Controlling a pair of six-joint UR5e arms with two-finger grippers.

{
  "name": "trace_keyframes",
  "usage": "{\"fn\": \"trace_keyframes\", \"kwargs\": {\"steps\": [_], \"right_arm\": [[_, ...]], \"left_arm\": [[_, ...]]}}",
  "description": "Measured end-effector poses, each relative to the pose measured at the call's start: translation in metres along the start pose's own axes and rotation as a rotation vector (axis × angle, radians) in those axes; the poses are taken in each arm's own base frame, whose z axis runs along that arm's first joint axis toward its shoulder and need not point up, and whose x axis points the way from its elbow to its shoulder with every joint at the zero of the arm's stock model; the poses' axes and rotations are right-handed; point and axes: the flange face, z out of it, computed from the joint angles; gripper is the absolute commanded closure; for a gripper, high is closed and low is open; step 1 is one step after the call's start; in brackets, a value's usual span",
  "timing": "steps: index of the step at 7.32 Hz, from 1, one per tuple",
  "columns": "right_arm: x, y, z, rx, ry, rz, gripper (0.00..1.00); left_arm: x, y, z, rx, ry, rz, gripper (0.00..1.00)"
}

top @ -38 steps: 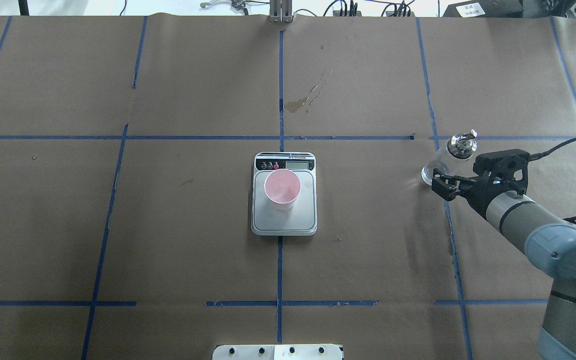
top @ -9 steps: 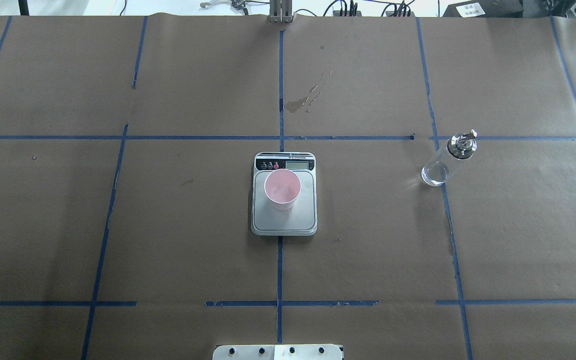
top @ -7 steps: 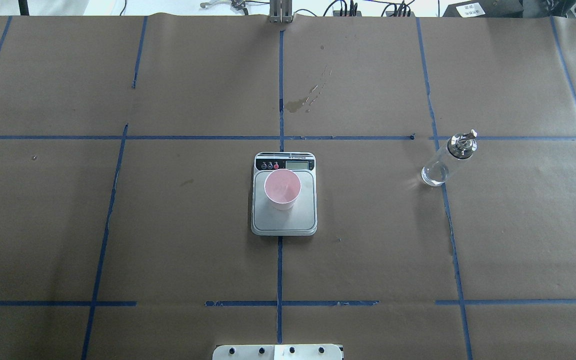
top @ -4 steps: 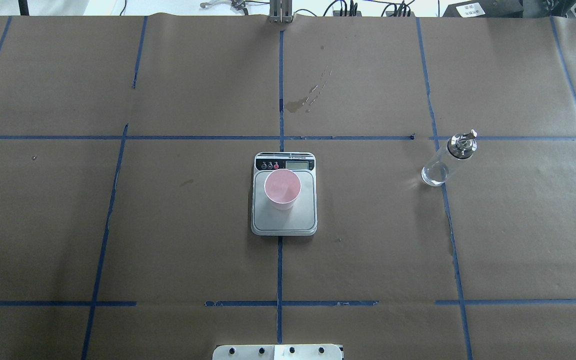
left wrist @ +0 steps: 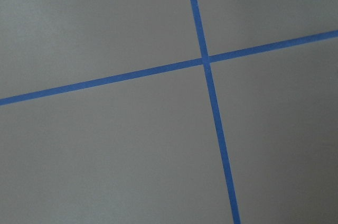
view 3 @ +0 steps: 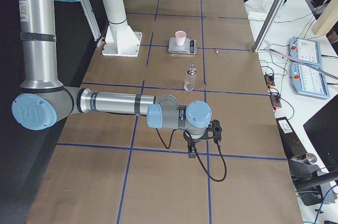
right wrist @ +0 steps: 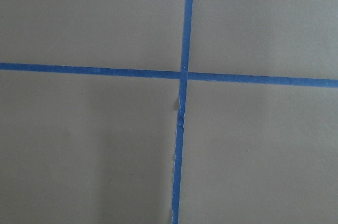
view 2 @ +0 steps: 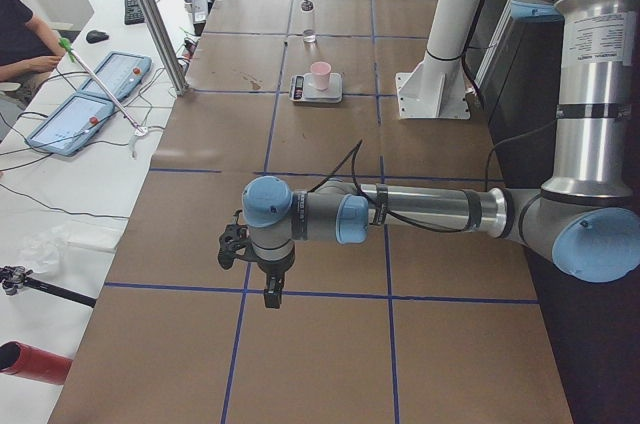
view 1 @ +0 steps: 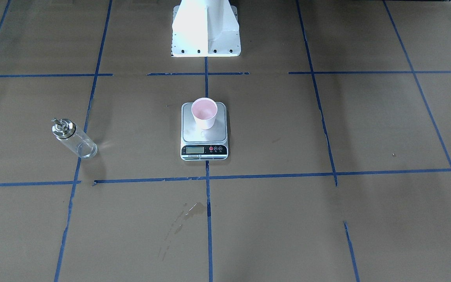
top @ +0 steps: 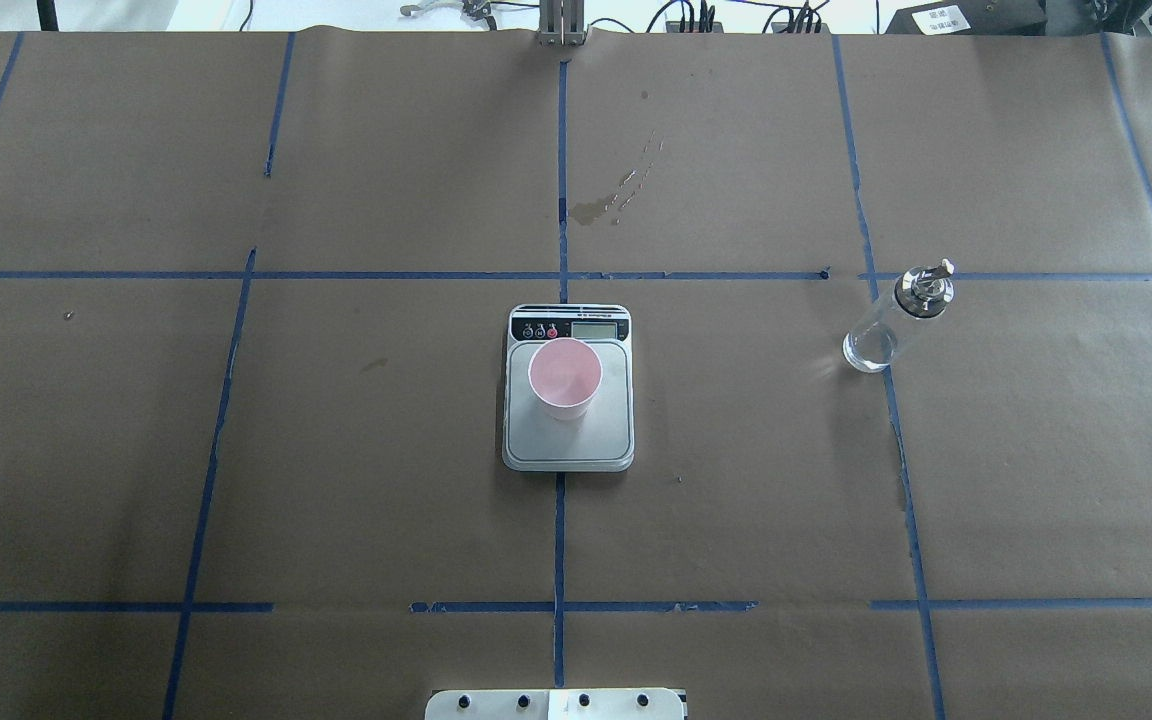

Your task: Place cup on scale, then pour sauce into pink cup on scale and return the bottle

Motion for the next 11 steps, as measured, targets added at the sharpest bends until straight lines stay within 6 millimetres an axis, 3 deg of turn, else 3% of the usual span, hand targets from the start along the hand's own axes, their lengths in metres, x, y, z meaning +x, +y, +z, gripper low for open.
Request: {"fn": "trace_keyframes", "kwargs": {"steps": [11], "right_arm": [[0.0028, 0.0040, 0.0027, -0.004, -0.001, 0.006, 0.00]], "left_arm": [[0.0071, -0.0055, -0.0070, 0.022, 0.005, -0.024, 0.00]]}}
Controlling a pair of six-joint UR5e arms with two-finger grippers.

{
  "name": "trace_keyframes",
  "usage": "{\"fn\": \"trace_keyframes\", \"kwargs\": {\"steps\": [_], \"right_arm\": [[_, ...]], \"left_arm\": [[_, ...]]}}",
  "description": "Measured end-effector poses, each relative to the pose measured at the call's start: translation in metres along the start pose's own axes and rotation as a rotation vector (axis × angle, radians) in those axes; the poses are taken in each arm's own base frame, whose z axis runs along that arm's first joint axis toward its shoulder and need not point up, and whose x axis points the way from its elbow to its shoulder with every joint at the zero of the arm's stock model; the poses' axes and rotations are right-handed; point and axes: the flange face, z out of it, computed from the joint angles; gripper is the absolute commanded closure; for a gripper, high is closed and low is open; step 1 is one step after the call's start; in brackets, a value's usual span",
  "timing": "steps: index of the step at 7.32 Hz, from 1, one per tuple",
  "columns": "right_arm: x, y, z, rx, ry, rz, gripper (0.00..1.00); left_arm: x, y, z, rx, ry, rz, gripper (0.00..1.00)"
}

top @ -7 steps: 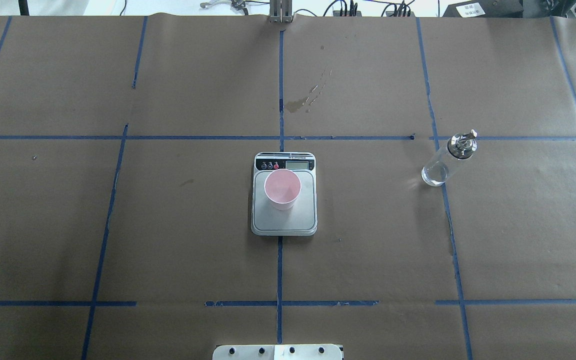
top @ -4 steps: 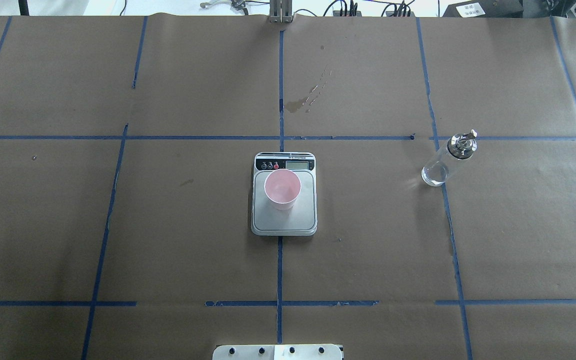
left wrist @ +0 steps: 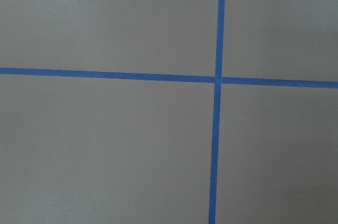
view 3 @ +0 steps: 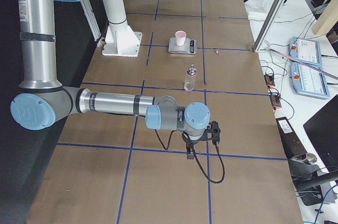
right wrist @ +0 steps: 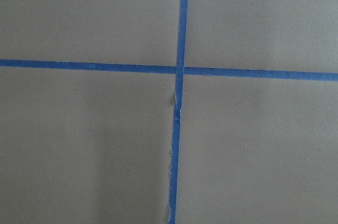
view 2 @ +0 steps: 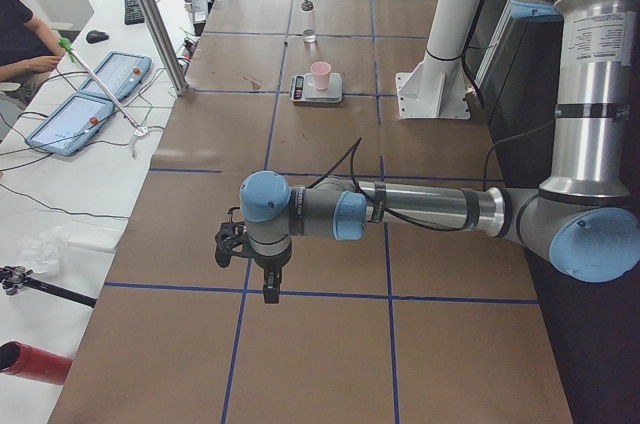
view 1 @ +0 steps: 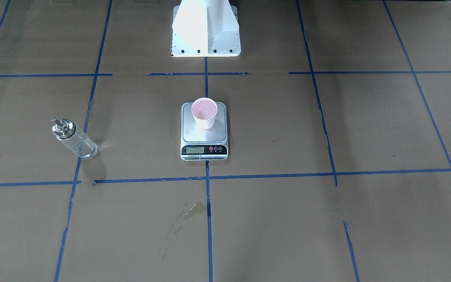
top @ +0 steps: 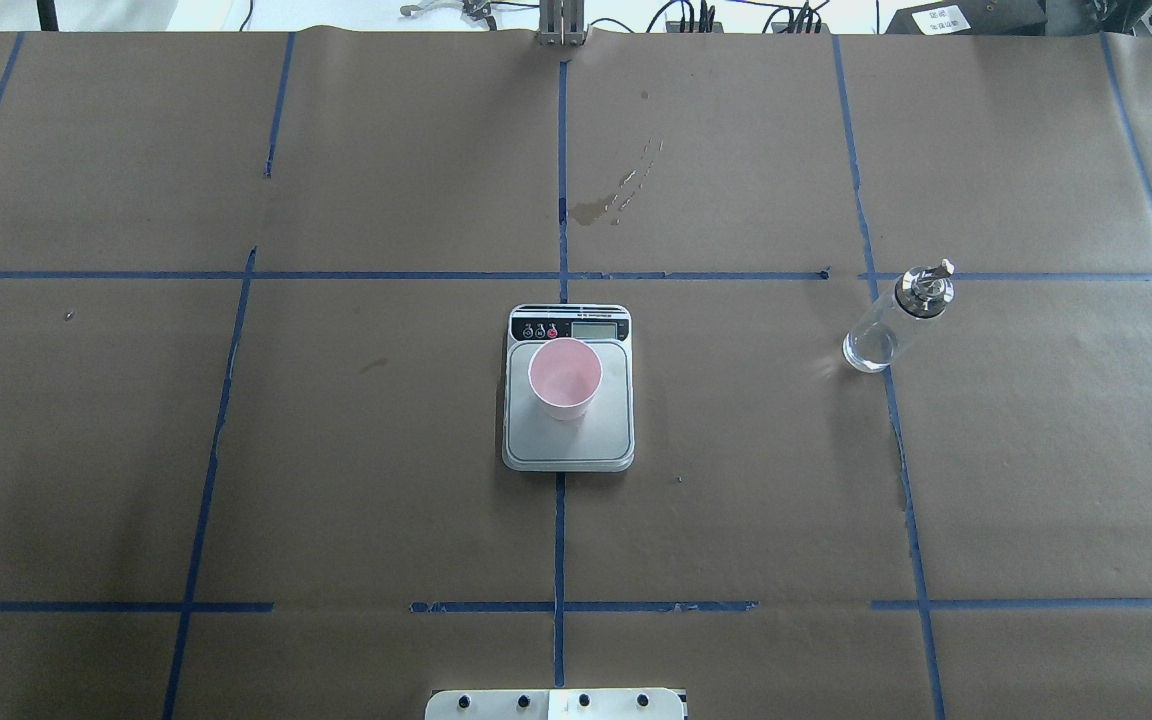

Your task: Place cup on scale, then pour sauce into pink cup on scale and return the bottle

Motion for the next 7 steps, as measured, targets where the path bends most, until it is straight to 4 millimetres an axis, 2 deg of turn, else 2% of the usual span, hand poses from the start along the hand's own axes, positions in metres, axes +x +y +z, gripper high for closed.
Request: {"fn": "trace_keyframes", "kwargs": {"steps": [7], "right_arm": [[-0.0013, -0.0005, -0.0007, 0.002, -0.005, -0.002, 0.00]], "left_arm": [[0.0075, -0.0046, -0.0076, 0.035, 0.004, 0.034, 0.00]]}}
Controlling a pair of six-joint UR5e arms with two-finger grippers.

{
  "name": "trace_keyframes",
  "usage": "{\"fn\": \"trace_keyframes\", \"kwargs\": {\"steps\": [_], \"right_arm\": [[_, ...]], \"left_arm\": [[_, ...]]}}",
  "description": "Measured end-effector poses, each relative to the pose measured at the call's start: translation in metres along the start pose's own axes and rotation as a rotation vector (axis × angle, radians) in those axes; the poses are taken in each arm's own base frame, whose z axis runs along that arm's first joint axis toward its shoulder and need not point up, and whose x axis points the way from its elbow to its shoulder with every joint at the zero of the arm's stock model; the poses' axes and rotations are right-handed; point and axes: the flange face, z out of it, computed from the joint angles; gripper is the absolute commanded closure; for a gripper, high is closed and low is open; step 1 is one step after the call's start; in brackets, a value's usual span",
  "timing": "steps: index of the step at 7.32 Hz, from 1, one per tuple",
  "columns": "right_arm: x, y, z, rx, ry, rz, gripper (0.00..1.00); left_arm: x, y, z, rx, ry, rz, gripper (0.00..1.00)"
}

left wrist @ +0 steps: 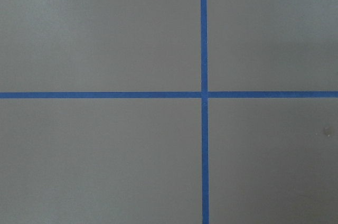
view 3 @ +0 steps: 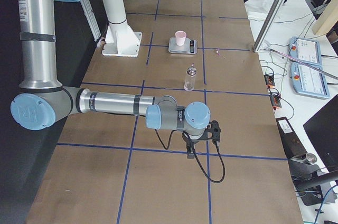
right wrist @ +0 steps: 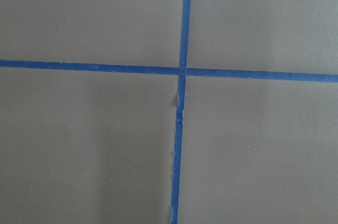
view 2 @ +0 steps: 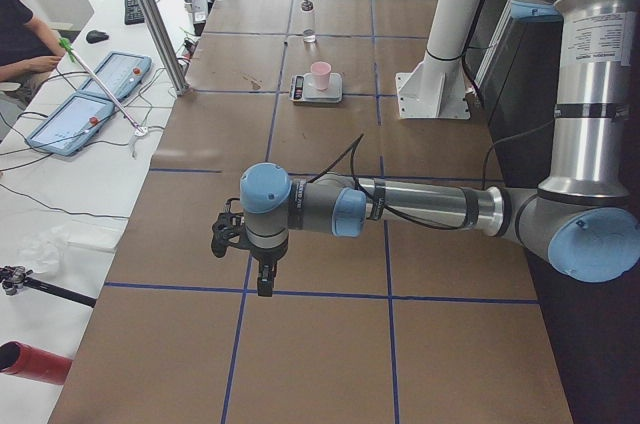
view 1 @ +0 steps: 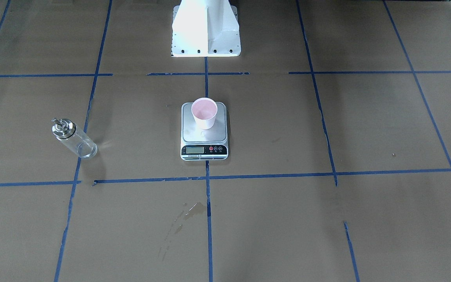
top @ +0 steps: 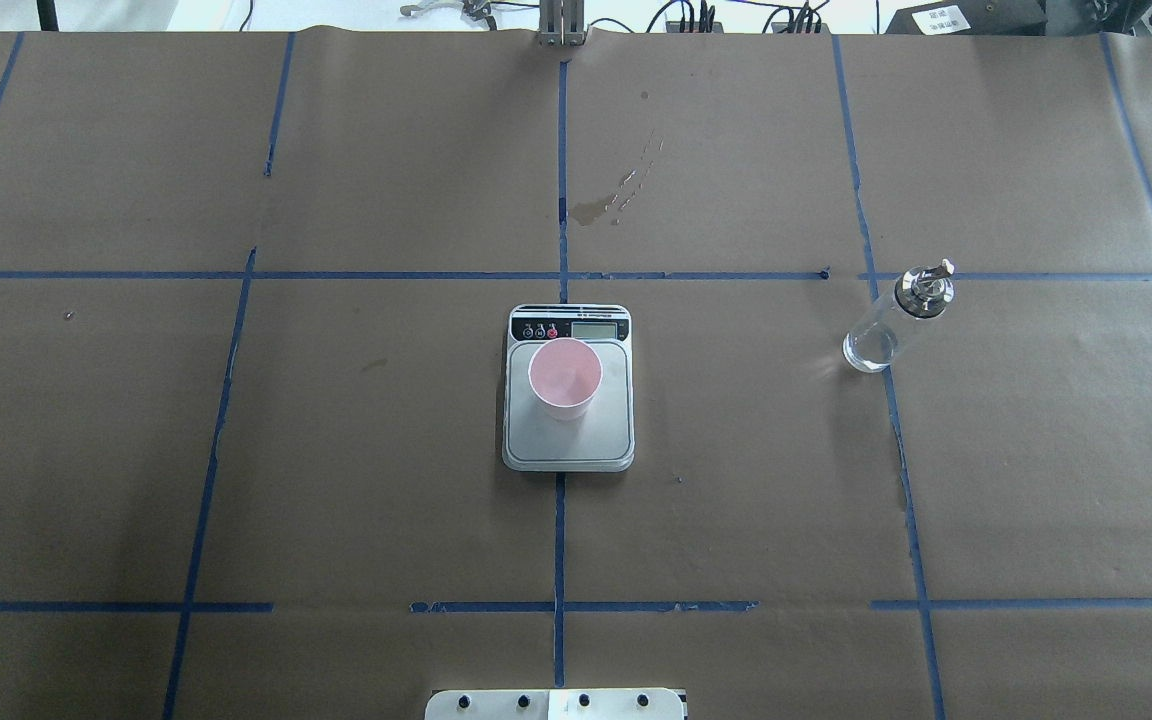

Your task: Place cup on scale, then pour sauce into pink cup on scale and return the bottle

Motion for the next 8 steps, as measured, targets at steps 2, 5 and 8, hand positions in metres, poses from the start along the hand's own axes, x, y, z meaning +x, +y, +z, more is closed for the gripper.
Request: {"fn": "trace_keyframes", "kwargs": {"steps": [2, 5, 8], "right_arm": [[0.0003, 0.0003, 0.0004, -0.001, -0.001, 0.001, 0.00], [0.0002, 0.0007, 0.0004, -0.001, -0.004, 0.001, 0.00], [0.0003, 0.0008, 0.0002, 0.000, -0.003, 0.001, 0.00]], "left_arm": [[0.0008, -0.0008, -0.0008, 0.002, 0.000, 0.002, 0.00], [0.0022, -0.0026, -0.0018, 0.002, 0.000, -0.004, 0.00], [-0.0011, -0.0027, 0.0013, -0.004, -0.002, -0.067, 0.00]]}}
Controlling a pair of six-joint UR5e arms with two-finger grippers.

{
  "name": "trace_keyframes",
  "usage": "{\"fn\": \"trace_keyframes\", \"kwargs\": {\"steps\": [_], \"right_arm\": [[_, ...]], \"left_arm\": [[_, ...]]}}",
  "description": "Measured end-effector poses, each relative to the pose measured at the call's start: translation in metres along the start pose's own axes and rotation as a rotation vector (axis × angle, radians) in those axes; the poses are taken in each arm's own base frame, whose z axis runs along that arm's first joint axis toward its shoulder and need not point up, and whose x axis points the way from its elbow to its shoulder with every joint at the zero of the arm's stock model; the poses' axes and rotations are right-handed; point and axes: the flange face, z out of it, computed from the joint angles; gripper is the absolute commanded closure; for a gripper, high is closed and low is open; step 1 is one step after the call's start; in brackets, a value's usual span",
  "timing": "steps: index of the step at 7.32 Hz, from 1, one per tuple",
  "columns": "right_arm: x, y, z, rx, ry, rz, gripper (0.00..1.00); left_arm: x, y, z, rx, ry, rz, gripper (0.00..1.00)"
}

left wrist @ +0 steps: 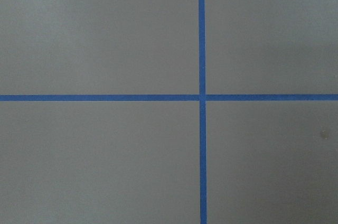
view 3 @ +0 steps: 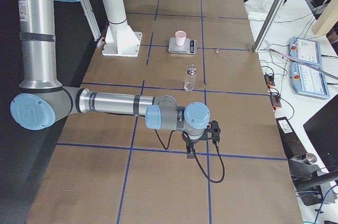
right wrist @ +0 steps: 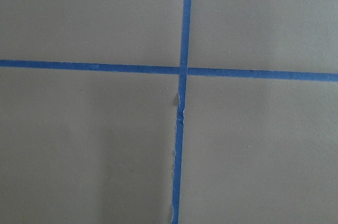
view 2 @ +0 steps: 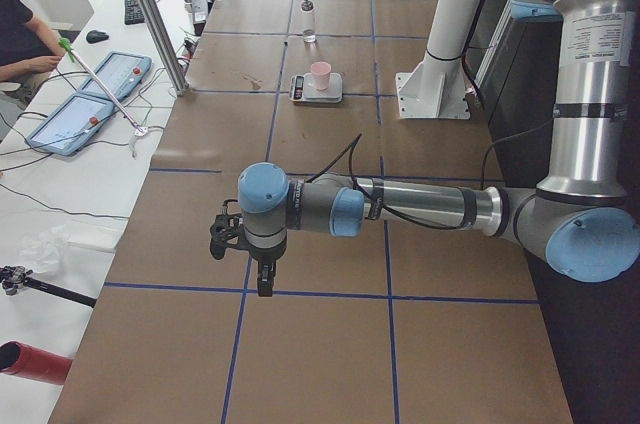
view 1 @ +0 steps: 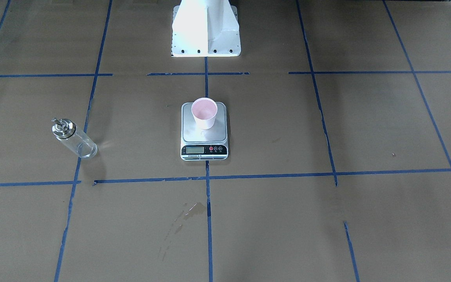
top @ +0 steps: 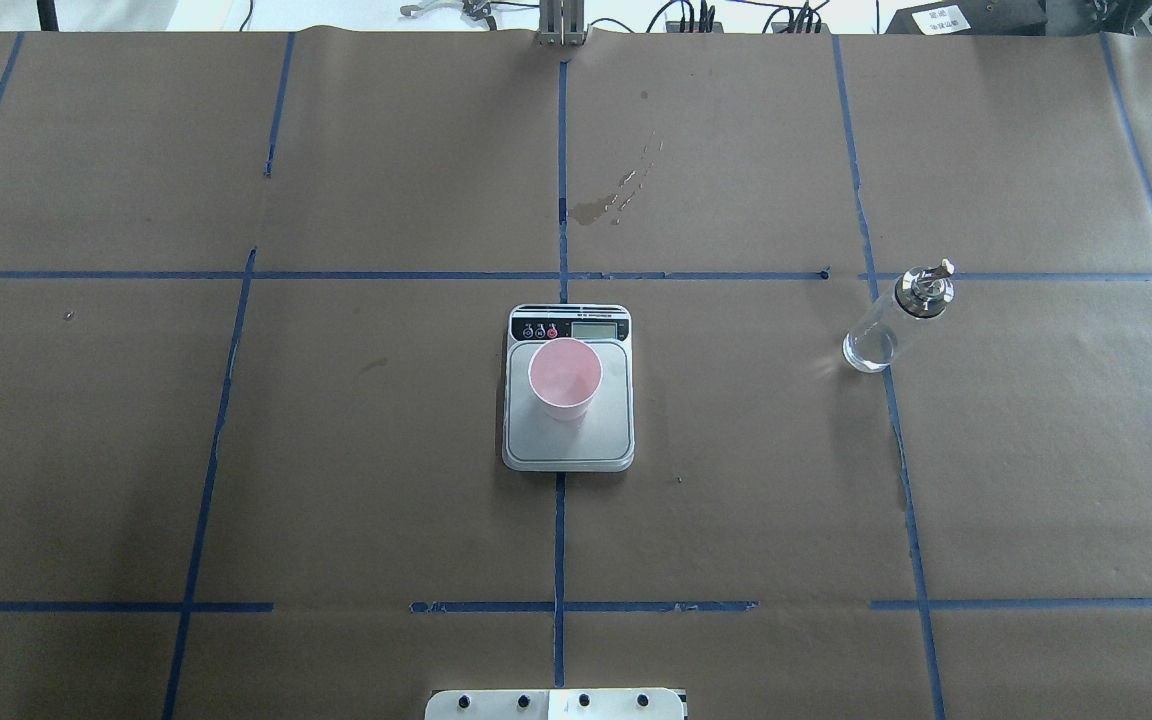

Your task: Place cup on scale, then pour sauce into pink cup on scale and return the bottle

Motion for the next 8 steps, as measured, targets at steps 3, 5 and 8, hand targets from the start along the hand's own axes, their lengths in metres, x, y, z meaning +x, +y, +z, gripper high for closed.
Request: {"fn": "trace_keyframes", "kwargs": {"steps": [3, 5, 8], "right_arm": [[0.0004, 0.0001, 0.0006, -0.001, 0.002, 0.000, 0.00], [0.0008, 0.0002, 0.0009, -0.002, 0.002, 0.001, 0.00], [0.0017, 0.0008, 0.0014, -0.003, 0.002, 0.003, 0.00]], "left_arm": [[-0.0014, 0.0005, 0.0013, -0.002, -0.001, -0.028, 0.00], [-0.0026, 0.0016, 0.0031, -0.009, -0.002, -0.033, 0.00], [-0.0040, 0.0025, 0.0059, -0.019, -0.004, -0.041, 0.00]]}}
